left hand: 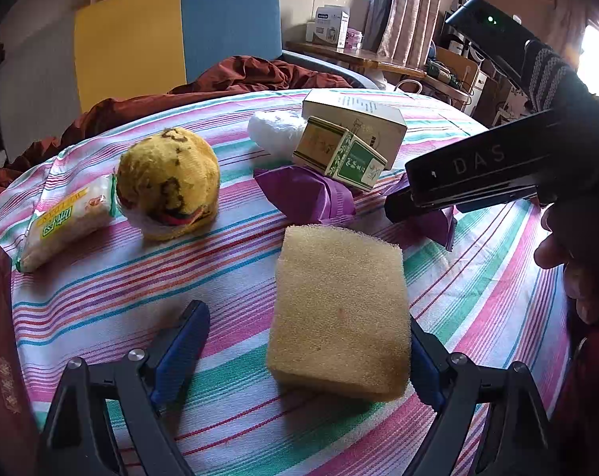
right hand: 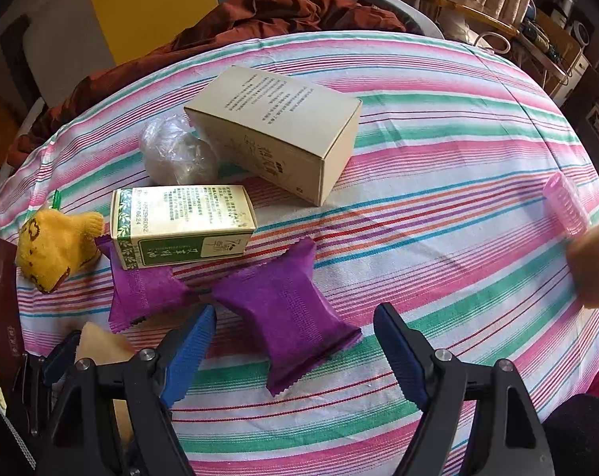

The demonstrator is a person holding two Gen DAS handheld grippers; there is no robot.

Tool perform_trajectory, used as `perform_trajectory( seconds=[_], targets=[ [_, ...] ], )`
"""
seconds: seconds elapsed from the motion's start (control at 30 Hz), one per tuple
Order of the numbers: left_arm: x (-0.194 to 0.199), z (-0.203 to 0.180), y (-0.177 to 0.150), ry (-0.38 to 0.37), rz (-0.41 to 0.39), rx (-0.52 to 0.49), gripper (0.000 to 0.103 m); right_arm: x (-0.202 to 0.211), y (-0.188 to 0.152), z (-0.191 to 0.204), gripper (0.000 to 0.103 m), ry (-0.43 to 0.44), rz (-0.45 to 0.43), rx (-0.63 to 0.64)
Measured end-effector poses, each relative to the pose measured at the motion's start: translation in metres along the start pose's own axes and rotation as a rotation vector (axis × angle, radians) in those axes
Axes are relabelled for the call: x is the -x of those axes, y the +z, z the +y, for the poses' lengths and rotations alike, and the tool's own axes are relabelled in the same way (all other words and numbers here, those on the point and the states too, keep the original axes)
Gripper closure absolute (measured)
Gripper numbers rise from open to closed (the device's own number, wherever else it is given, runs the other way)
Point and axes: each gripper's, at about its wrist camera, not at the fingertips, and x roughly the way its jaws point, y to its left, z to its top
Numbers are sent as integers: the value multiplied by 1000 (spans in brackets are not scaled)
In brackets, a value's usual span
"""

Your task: Organize objects

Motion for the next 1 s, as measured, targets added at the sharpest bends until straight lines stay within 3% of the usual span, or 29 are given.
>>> perform_trajectory(
  seconds=[0.27,0.3,0.33,0.4,0.57,0.7,0.9,1.0],
  targets=[
    [3,1,-3,1,0,-2,12,-4,-3,-5,21,-20,25,2],
    [4,1,-4,1,0,-2,12,-4,-3,-6,26,-18,28,2],
    [3,1,-3,1,0,-2,12,-5,-4,-6,46,-21,34,5],
    [3,1,-4,2,0,-2,12,-2,-5,-7,54,-18,24,13],
    [6,-1,-6,-6,5,-3,10,-3,-7,-8,54,-9,40,24],
    [2,-11,-5,17,50,-60,1,-4,-6,-15,53,9,48,3],
    [15,-9,-6,27,69,-15,0,-4,-5,-22,50,15,54,-3],
    [26,-11,-2,41,40,-29,0,-4,-5,-25,50,16,54,-2]
  ],
)
